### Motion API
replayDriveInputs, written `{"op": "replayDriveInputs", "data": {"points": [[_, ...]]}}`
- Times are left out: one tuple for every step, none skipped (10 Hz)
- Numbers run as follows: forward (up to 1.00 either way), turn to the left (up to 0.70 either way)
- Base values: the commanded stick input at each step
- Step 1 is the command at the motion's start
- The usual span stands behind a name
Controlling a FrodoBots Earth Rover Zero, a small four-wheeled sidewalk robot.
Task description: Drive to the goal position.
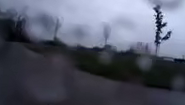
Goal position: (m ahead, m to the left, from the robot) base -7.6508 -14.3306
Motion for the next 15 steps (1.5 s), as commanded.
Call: {"op": "replayDriveInputs", "data": {"points": [[0.0, 0.7], [0.0, 0.7], [0.0, 0.7], [0.0, 0.7], [0.0, 0.7], [0.0, 0.7], [0.0, 0.7], [0.0, 0.7], [0.0, 0.42], [0.0, 0.02], [0.0, 0.0], [0.0, 0.0], [0.0, 0.0], [0.0, 0.0], [0.0, 0.0]]}}
